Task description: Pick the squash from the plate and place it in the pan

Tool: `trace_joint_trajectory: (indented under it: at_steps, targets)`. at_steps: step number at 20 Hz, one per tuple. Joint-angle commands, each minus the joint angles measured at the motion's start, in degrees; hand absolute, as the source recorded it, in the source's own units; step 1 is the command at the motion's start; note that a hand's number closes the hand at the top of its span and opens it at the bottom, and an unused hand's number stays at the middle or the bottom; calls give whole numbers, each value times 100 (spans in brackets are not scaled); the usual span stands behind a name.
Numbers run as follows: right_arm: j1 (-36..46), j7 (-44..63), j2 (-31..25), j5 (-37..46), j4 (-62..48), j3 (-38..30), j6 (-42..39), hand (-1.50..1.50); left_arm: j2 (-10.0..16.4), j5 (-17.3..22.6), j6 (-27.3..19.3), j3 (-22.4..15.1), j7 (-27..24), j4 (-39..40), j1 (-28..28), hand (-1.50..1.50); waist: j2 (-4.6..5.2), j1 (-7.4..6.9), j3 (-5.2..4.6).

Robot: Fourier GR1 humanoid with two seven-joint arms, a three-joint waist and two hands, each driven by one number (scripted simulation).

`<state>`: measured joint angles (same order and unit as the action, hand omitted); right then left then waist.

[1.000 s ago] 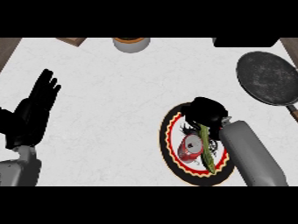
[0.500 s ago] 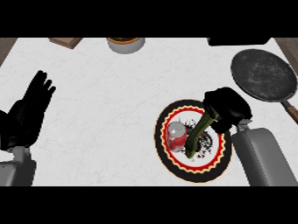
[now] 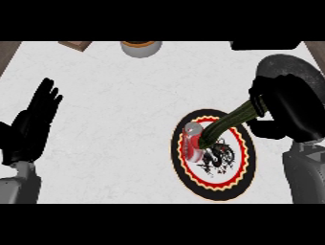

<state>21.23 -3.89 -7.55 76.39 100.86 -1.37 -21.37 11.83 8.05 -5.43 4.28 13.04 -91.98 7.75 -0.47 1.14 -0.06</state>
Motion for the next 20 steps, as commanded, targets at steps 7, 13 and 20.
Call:
trace_joint_trajectory:
  at_steps: [7, 13, 20]
  targets:
    - [634, 254, -435, -812, -129, -1349, -172, 150, -89, 5, 117, 40, 28, 183, 172, 0, 52, -124, 7]
    - [930, -334, -1118, -1176, -1543, -2116, 614, 150, -42, -44, 119, 72, 174, 105, 238, 0, 60, -138, 9]
    - [1953, -1137, -1916, -1476, -4301, -2899, 1820, 150, 10, -3, 176, 83, 296, 84, 599, 0, 119, -278, 18]
